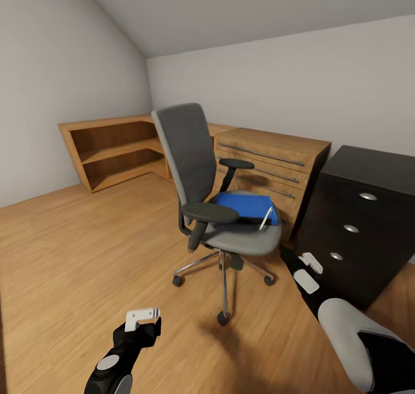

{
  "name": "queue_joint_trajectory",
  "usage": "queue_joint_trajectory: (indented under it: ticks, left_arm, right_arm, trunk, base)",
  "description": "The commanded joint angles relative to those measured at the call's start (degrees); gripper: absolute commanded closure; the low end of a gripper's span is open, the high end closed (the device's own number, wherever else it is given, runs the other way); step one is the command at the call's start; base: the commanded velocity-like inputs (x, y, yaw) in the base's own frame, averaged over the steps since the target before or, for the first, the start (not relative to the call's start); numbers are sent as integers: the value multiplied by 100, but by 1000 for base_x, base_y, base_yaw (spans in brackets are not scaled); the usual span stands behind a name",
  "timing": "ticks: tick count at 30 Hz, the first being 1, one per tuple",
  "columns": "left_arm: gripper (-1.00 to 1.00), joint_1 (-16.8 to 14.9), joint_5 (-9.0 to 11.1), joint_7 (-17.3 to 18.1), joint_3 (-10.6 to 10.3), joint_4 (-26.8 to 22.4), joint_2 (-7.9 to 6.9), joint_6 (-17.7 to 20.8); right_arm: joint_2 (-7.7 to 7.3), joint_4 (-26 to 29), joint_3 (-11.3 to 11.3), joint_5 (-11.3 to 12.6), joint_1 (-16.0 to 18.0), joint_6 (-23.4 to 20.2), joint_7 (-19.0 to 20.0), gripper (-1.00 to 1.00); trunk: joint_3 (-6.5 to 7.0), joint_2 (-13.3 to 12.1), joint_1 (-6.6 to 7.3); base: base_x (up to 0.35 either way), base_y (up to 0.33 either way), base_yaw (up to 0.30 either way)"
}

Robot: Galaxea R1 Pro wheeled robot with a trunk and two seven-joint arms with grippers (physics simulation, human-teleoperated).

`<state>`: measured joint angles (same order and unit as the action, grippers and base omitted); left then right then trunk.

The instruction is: In the bedroom, organize the workspace by keeping the computer under the desk, ensuring the monitor is on the desk, placing the keyboard on the desk next to the monitor, placing the mouse on the desk next to the keyboard, moving the folder from the swivel chair onto the desk next to the mouse, stacking the notebook on top of the folder with the pen on top of the notebook, and positioning the swivel chair next to the desk.

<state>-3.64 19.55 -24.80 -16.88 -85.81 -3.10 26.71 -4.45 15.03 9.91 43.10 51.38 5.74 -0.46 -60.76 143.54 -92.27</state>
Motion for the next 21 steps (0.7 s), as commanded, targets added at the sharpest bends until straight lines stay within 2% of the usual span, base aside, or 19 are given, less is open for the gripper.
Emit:
queue_joint_trajectory:
  ticks: [1, 10, 21]
  left_arm:
    - [-100, -5, 58, -59, -17, -6, -6, 10]
    - [-100, -5, 58, -66, -17, -6, -10, 10]
    - [-100, -5, 58, -68, -17, -6, -9, 10]
  right_arm:
    - [13, -5, -50, 68, 4, 20, 11, -100]
    - [62, -9, -57, 61, 4, 27, 11, -100]
    - [93, -9, -59, -55, 4, 28, 11, -100]
  trunk:
    - [-5, 2, -2]
    - [-5, 2, -2]
    - [-5, 2, -2]
  base:
    - [292, 0, 0]
    - [240, 9, 0]
    - [278, 143, 0]
